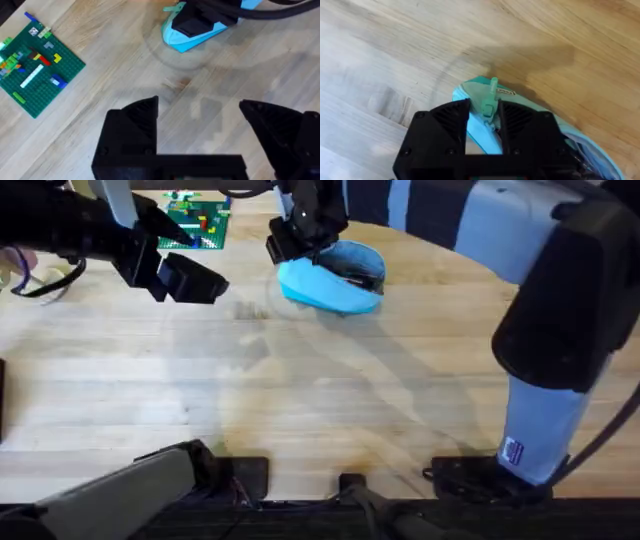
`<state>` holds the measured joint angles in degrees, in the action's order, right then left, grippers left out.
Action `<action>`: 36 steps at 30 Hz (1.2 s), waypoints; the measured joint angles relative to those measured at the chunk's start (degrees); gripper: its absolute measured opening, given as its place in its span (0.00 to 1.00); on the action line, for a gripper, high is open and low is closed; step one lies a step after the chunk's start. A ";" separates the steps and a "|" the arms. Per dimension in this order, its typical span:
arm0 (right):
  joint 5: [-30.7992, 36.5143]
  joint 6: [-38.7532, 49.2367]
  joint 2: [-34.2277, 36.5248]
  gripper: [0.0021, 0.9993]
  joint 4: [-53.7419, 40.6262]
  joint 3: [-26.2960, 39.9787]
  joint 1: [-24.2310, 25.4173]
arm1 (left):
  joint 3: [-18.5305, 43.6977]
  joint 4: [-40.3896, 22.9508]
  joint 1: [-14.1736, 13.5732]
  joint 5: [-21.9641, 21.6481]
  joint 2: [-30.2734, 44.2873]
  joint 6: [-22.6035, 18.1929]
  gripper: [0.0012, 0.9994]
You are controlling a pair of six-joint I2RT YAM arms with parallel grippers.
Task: Unzip the bag, pick up the pens from the table one at a time and place them inside, then zip the bag closed.
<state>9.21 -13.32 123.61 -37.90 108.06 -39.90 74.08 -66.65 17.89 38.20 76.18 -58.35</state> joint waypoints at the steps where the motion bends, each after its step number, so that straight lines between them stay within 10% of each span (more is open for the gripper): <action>1: 0.00 0.00 -0.01 0.32 -0.30 0.32 0.00 | 0.00 0.00 0.00 0.00 0.00 0.00 0.99; 9: 0.66 -0.01 0.00 0.17 -4.00 2.04 0.17 | 0.00 0.00 0.00 0.00 0.00 0.00 0.99; 36: 1.12 1.57 -4.83 0.59 -8.27 4.27 0.22 | 0.00 0.00 0.00 0.00 0.00 0.00 0.99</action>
<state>10.34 -11.75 118.79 -46.17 112.33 -39.68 74.08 -66.65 17.89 38.20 76.18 -58.35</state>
